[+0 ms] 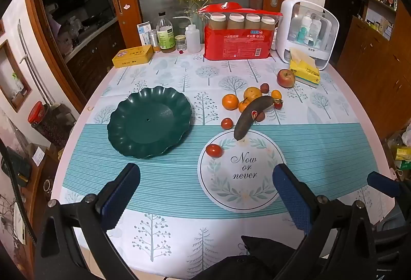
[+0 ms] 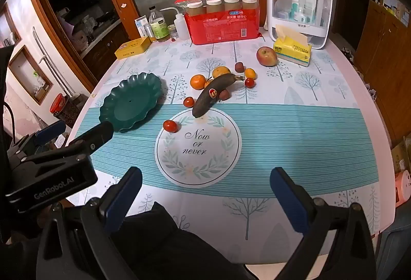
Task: Organize fruits
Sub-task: 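Move both tools toward the banana and tomato on the mat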
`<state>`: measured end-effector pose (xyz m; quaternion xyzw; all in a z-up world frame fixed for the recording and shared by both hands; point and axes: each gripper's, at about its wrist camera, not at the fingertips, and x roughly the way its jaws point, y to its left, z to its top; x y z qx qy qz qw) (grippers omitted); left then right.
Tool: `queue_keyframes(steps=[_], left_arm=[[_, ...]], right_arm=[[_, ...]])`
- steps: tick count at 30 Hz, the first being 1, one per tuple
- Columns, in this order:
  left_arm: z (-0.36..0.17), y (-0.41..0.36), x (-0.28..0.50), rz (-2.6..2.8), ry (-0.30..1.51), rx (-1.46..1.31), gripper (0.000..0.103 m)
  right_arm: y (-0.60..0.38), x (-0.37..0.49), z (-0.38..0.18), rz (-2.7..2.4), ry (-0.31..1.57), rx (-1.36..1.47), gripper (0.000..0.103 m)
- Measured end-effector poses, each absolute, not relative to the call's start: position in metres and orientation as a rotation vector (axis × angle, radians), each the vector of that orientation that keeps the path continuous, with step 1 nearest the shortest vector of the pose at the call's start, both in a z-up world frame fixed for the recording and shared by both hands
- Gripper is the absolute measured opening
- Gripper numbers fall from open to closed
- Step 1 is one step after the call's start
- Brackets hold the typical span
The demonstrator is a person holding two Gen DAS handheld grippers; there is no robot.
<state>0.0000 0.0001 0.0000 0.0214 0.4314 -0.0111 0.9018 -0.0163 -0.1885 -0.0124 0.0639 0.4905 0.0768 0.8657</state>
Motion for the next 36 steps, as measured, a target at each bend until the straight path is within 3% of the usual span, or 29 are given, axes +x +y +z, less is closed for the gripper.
queue_keyframes(steps=[36], left_arm=[[-0.008,0.020,0.003,-0.034,0.938,0.020,0.102]], right_arm=[[-0.197,-0.012,-0.012,0.110,1.036,0.201,0.100]])
